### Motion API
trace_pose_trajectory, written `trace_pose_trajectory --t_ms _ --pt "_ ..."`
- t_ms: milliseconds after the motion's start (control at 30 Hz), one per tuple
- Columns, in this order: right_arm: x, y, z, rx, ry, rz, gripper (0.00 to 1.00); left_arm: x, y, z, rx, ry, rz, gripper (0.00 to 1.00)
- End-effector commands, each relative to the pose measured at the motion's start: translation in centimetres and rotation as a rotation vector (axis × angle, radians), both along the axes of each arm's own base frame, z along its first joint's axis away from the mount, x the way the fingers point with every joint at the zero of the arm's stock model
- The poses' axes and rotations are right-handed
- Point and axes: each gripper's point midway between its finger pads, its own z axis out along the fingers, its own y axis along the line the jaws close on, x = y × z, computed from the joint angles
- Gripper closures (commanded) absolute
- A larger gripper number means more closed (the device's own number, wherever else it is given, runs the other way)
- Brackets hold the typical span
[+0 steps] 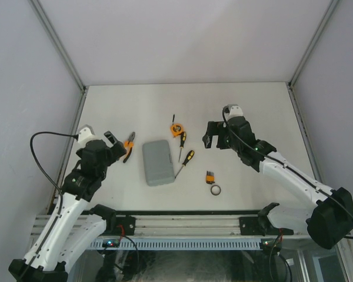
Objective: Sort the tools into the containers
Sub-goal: Move the storage box to the center of the board.
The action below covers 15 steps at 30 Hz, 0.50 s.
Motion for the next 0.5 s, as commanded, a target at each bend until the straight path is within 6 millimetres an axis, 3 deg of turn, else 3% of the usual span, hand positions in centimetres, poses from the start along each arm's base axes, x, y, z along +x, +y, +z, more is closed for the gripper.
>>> trace_pose_trajectory --t_ms 0,100,167,467 --pt "0.2 -0.1 0.4 0.081 0.006 -0.023 0.00 0.3 -1.6 -1.9 -0.035 0.056 -0.066 0.00" --pt "0.3 -0.3 -0.4 0.081 0.028 -0.054 0.00 0.5 -2.9 -3.5 -0.071 0.081 -0.121 0.01" --pt "0.1 0.6 -0.6 0.113 0.042 -0.016 0.00 0.6 -3.9 -4.5 -0.103 0.083 -0.162 0.02" --pt "-1.3 5.2 -2.6 0.168 0.106 0.119 0.24 0.8 -6.3 -7.8 -0.169 0.138 -0.259 0.20"
